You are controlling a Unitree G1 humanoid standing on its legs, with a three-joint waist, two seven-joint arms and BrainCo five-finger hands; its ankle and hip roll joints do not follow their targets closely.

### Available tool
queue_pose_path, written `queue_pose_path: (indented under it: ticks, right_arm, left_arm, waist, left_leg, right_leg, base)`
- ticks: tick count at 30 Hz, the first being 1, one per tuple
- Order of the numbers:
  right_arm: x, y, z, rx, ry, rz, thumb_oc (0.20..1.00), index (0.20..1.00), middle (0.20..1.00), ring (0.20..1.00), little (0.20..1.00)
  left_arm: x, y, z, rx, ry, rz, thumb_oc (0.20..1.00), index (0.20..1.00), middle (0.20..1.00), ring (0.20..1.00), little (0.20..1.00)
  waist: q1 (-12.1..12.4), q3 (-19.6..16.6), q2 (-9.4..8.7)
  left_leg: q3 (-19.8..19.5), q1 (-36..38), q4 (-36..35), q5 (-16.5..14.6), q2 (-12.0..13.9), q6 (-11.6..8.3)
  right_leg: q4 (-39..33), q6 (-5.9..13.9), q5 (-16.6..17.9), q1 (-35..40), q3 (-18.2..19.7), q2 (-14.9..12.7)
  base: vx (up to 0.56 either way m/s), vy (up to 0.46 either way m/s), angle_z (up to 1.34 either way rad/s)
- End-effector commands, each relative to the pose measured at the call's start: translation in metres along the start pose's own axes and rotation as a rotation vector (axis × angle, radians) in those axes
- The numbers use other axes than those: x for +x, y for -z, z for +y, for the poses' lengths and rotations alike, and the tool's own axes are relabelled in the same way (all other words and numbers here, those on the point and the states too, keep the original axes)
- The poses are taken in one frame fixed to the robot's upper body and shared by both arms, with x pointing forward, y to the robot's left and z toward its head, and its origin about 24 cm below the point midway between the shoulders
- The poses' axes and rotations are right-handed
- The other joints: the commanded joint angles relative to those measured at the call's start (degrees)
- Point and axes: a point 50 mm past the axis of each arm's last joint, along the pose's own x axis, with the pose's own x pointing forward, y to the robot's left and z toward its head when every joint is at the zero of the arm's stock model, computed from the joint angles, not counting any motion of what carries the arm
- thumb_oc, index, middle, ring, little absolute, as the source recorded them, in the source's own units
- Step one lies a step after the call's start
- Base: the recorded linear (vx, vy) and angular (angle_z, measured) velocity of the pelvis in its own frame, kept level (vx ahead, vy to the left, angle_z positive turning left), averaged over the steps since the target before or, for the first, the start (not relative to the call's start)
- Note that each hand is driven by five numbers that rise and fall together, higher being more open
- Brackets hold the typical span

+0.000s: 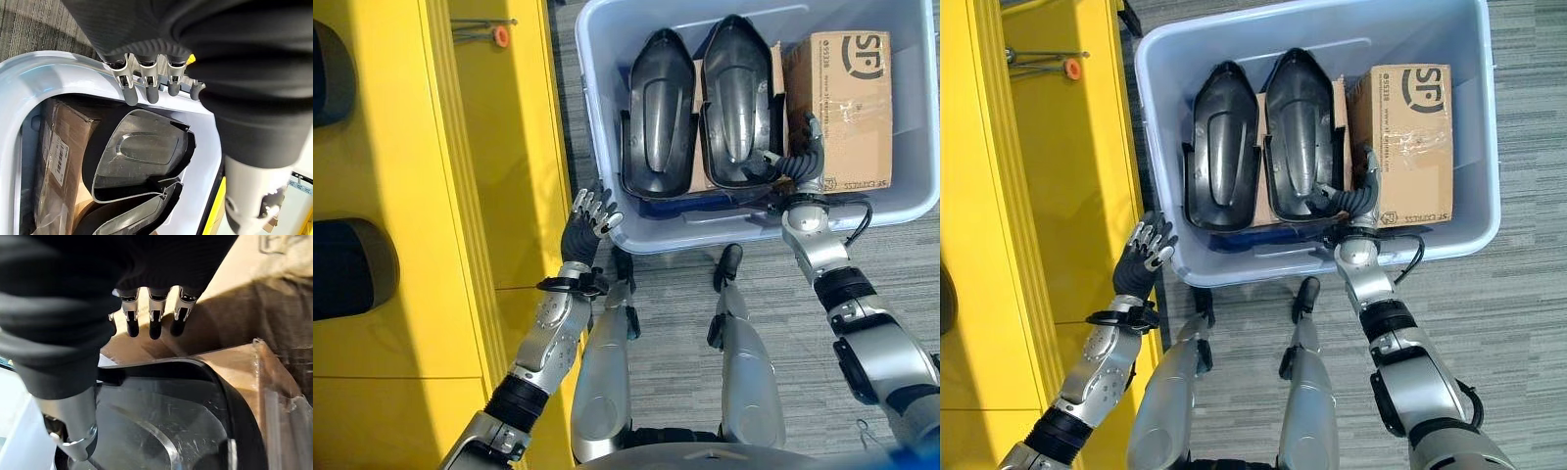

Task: Move parts from the plastic box to the shelf.

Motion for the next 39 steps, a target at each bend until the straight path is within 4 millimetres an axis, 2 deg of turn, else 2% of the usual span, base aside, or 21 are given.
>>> queue_pose_path:
  ticks: [1, 12, 15, 16, 17, 18, 19, 24, 25, 28, 34, 36, 39]
  right_arm:
    - [0.023, -0.023, -0.018, -0.019, 0.062, -0.067, 1.000, 1.000, 1.000, 1.000, 1.000]
    - [0.045, -0.033, -0.039, -0.085, 0.118, -0.043, 1.000, 1.000, 1.000, 1.000, 1.000]
    - [0.053, -0.044, -0.044, -0.105, 0.137, -0.059, 1.000, 1.000, 1.000, 1.000, 1.000]
    - [0.055, -0.045, -0.046, -0.115, 0.142, -0.057, 1.000, 1.000, 1.000, 1.000, 1.000]
    - [0.056, -0.046, -0.046, -0.114, 0.143, -0.062, 1.000, 1.000, 1.000, 1.000, 1.000]
    - [0.058, -0.046, -0.051, -0.127, 0.152, -0.045, 1.000, 1.000, 1.000, 1.000, 1.000]
    - [0.063, -0.048, -0.058, -0.168, 0.168, -0.033, 1.000, 1.000, 1.000, 1.000, 1.000]
    - [0.068, -0.047, -0.065, -0.214, 0.179, 0.004, 1.000, 1.000, 1.000, 1.000, 1.000]
    - [0.068, -0.039, -0.071, -0.239, 0.183, 0.056, 0.200, 0.200, 0.200, 0.200, 0.200]
    - [0.067, -0.033, -0.074, -0.246, 0.178, 0.087, 0.200, 0.200, 0.200, 0.200, 0.200]
    - [0.061, -0.022, -0.066, -0.235, 0.155, 0.104, 0.200, 0.200, 0.200, 0.200, 0.200]
    - [0.056, -0.018, -0.054, -0.212, 0.120, 0.086, 0.200, 0.200, 0.200, 0.200, 0.200]
    - [0.054, -0.021, -0.049, -0.186, 0.108, 0.055, 0.200, 0.200, 0.200, 0.200, 0.200]
  left_arm:
    - [-0.003, -0.016, -0.013, 0.005, 0.082, -0.071, 1.000, 1.000, 1.000, 1.000, 1.000]
    - [0.000, -0.024, -0.019, 0.068, 0.110, -0.110, 1.000, 1.000, 1.000, 1.000, 1.000]
    - [0.001, -0.026, -0.020, 0.063, 0.117, -0.118, 1.000, 1.000, 1.000, 1.000, 1.000]
    - [0.000, -0.025, -0.021, 0.061, 0.118, -0.115, 1.000, 1.000, 1.000, 1.000, 1.000]
    - [0.001, -0.026, -0.021, 0.061, 0.119, -0.120, 1.000, 1.000, 1.000, 1.000, 1.000]
    - [0.000, -0.025, -0.023, 0.056, 0.126, -0.114, 1.000, 1.000, 1.000, 1.000, 1.000]
    - [0.000, -0.026, -0.024, 0.057, 0.132, -0.116, 1.000, 1.000, 1.000, 1.000, 1.000]
    - [0.003, -0.031, -0.028, 0.086, 0.148, -0.140, 1.000, 1.000, 1.000, 1.000, 1.000]
    - [0.004, -0.030, -0.031, 0.078, 0.158, -0.136, 1.000, 1.000, 1.000, 1.000, 1.000]
    - [0.005, -0.028, -0.033, 0.076, 0.160, -0.130, 1.000, 1.000, 1.000, 1.000, 1.000]
    - [0.008, -0.025, -0.033, 0.071, 0.149, -0.122, 1.000, 1.000, 1.000, 1.000, 1.000]
    - [0.010, -0.024, -0.031, 0.070, 0.139, -0.122, 1.000, 1.000, 1.000, 1.000, 1.000]
    - [0.011, -0.024, -0.030, 0.065, 0.132, -0.123, 1.000, 1.000, 1.000, 1.000, 1.000]
  waist:
    - [0.03, -0.64, 1.23]
    - [0.34, -0.63, 2.04]
    - [0.58, -0.63, 2.13]
    - [0.80, -0.63, 2.16]
    - [0.73, -0.63, 2.19]
    - [1.04, -0.63, 2.44]
    - [1.27, -0.63, 2.67]
    - [1.61, -0.63, 3.12]
    - [1.98, -0.63, 3.63]
    - [1.98, -0.63, 3.93]
    - [1.83, -0.63, 3.52]
    - [1.41, -0.63, 2.78]
    - [0.90, -0.63, 2.23]
  left_leg:
    - [-4.89, -3.33, 0.56, 3.80, 3.14, -2.85]
    - [-6.56, -11.15, 5.99, 1.94, 2.92, -2.23]
    - [-7.43, -14.40, 9.37, 0.59, 2.85, -1.68]
    - [-8.25, -14.20, 10.49, -1.45, 2.87, -1.97]
    - [-7.85, -15.47, 10.52, 0.08, 2.88, -1.49]
    - [-8.65, -15.88, 12.14, -2.25, 2.74, -1.74]
    - [-9.32, -18.26, 14.15, -2.67, 2.72, -1.54]
    - [-9.91, -20.79, 15.97, -3.33, 2.33, -1.22]
    - [-10.58, -22.86, 17.49, -3.68, 1.58, -0.76]
    - [-10.88, -23.93, 18.50, -4.02, 1.18, -0.44]
    - [-10.86, -22.96, 18.03, -3.96, 0.92, -0.41]
    - [-10.39, -19.86, 16.05, -3.67, 1.31, -0.66]
    - [-9.95, -17.10, 14.13, -3.24, 1.45, -0.90]
  right_leg:
    - [12.29, 6.33, -4.59, -4.02, 5.98, -5.66]
    - [17.17, 5.65, -5.94, -11.18, 6.91, -5.38]
    - [19.52, 5.21, -6.83, -13.81, 7.71, -5.02]
    - [20.96, 5.48, -8.51, -13.80, 8.13, -4.95]
    - [20.72, 5.08, -7.12, -14.91, 7.92, -4.98]
    - [22.61, 5.36, -9.42, -15.25, 8.24, -5.01]
    - [24.62, 5.16, -10.00, -17.38, 8.36, -4.92]
    - [26.63, 4.91, -10.61, -19.79, 8.80, -4.80]
    - [28.48, 4.55, -11.40, -21.60, 9.41, -4.74]
    - [30.19, 4.20, -12.26, -22.76, 9.75, -4.86]
    - [29.99, 4.03, -12.69, -21.70, 9.25, -4.97]
    - [28.57, 4.22, -12.36, -18.94, 8.69, -5.11]
    - [26.94, 4.48, -11.86, -16.48, 8.32, -5.13]
  base:
    - [0.00, 0.000, 0.00]
    - [-0.01, 0.002, 0.00]
    - [0.01, 0.003, 0.04]
    - [-0.01, 0.001, 0.04]
    - [0.07, -0.001, 0.03]
    - [-0.02, 0.000, 0.04]
    - [0.05, -0.002, 0.03]
    - [-0.01, 0.009, 0.04]
    - [0.00, 0.000, 0.00]
    - [0.01, 0.004, 0.07]
    - [0.00, -0.002, 0.05]
    - [0.00, 0.000, 0.00]
    - [0.00, 0.000, 0.00]
